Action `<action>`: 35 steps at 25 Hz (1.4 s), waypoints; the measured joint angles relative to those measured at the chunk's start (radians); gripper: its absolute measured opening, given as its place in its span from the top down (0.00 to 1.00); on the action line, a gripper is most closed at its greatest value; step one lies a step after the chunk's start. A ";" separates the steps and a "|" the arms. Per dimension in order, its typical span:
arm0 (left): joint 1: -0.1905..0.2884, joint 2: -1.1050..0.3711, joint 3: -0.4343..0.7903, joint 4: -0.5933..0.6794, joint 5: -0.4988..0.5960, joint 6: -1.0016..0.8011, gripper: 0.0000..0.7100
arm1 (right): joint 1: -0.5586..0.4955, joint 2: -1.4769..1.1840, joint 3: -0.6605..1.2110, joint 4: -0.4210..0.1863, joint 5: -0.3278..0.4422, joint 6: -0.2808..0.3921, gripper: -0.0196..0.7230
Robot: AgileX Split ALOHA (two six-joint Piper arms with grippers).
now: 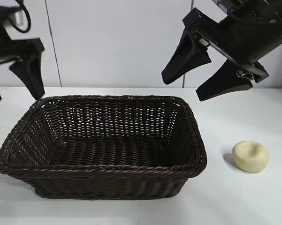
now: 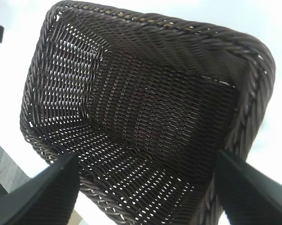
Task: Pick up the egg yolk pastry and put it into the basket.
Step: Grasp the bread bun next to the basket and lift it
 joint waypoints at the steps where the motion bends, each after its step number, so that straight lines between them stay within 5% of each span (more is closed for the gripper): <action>1: 0.000 -0.005 0.000 0.032 0.003 -0.018 0.15 | 0.000 0.000 0.000 0.000 0.000 0.000 0.20; 5: 0.030 -0.007 0.000 0.137 0.007 -0.080 0.15 | 0.000 0.000 0.000 0.000 0.000 0.000 0.20; 13: 0.176 -0.007 0.000 0.180 0.072 -0.096 0.15 | 0.000 0.000 0.000 0.000 0.000 0.000 0.20; 26: 0.178 -0.235 0.000 0.173 0.204 -0.072 0.15 | 0.000 0.000 0.000 0.000 0.000 0.000 0.20; 35: 0.178 -0.618 0.154 0.183 0.212 -0.059 0.15 | 0.000 0.000 0.000 0.000 0.000 0.000 0.20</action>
